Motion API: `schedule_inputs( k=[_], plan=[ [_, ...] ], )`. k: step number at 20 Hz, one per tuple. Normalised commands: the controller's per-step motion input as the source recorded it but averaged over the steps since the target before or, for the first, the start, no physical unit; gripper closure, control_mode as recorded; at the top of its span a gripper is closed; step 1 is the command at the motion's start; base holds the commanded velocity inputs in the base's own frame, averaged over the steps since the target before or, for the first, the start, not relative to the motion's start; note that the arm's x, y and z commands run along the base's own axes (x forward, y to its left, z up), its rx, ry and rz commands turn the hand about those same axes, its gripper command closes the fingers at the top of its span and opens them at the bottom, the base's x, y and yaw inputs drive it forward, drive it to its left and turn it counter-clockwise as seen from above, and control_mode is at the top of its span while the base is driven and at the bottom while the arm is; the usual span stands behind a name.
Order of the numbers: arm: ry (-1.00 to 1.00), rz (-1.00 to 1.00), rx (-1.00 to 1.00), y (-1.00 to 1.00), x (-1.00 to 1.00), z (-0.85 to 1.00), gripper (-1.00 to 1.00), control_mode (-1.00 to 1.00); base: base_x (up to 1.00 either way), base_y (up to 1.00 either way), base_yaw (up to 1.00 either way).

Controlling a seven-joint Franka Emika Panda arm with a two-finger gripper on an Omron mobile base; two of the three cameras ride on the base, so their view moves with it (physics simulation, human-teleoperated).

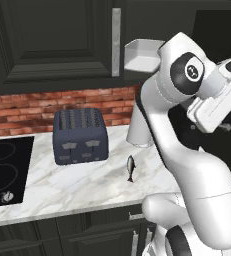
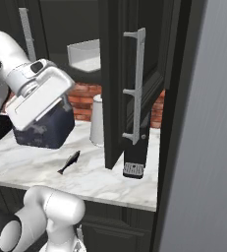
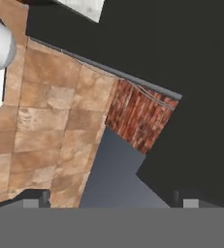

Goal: Retrieve the tupperware from the cabinet, then place the raw meat into the tupperware to avoid contamination.

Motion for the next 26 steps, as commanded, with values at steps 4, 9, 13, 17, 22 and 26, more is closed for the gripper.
schedule_inputs(
  k=[4, 9, 13, 17, 22, 26],
  plan=[
    [-0.25, -0.26, 0.13, 0.32, 0.33, 0.01, -1.00, -1.00, 0.00, 0.00, 0.00],
    [-0.28, -0.25, 0.18, 0.27, 0.31, 0.00, -1.00, -1.00, 0.00, 0.00, 0.00],
    [-0.30, -0.28, 0.12, 0.26, 0.36, 0.00, -1.00, -1.00, 0.00, 0.00, 0.00],
    [-0.29, -0.28, 0.12, 0.25, 0.38, -0.02, -1.00, -1.00, 0.00, 0.00, 0.00],
    [-0.24, -0.16, 0.08, 0.21, 0.16, -0.03, -1.00, -1.00, 0.00, 0.00, 0.00],
    [-0.18, 0.00, 0.11, -0.13, 0.02, 0.00, -1.00, -1.00, 0.00, 0.00, 0.00]
  ],
)
